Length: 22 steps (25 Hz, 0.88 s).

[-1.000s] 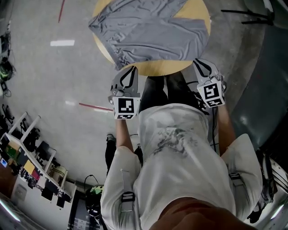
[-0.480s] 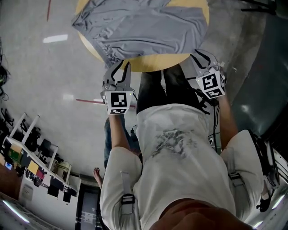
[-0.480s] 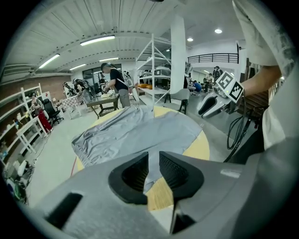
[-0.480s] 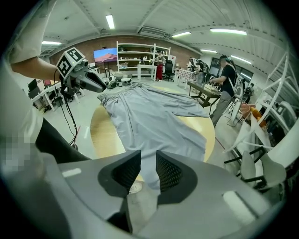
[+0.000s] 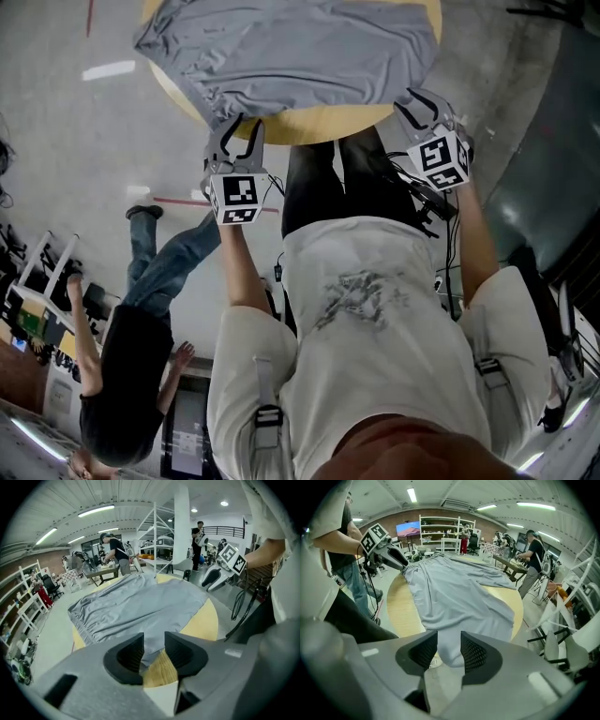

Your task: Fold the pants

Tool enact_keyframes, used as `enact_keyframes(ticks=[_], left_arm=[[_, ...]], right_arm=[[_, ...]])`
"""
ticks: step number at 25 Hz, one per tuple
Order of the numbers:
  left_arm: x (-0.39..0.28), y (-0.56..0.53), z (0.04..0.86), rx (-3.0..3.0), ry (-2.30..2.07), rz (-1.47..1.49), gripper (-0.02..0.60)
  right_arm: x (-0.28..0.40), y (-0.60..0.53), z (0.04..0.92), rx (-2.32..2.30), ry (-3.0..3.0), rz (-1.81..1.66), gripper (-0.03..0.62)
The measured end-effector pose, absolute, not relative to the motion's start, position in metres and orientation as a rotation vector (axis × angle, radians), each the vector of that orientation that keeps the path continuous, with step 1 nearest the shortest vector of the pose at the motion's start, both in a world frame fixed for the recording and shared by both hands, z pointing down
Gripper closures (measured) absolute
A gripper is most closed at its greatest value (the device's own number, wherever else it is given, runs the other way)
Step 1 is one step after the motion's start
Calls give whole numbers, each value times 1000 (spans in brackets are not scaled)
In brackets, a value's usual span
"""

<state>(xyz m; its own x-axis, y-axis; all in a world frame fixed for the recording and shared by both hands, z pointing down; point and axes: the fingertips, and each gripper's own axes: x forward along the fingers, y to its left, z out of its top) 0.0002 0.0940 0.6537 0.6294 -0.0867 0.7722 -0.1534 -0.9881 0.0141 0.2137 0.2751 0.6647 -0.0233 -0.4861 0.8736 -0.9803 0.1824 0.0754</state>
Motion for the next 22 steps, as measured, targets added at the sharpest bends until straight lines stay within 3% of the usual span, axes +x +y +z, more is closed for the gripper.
enact_keyframes(ticks=[14,22], left_arm=[[-9,93,688,2662,-195,1449,379],[-12,91,701,2635,-238,1531,415]], right_arm=[[213,288,700,1337,-1637,850,385],[218,287,702,1352,-1676,896,406]])
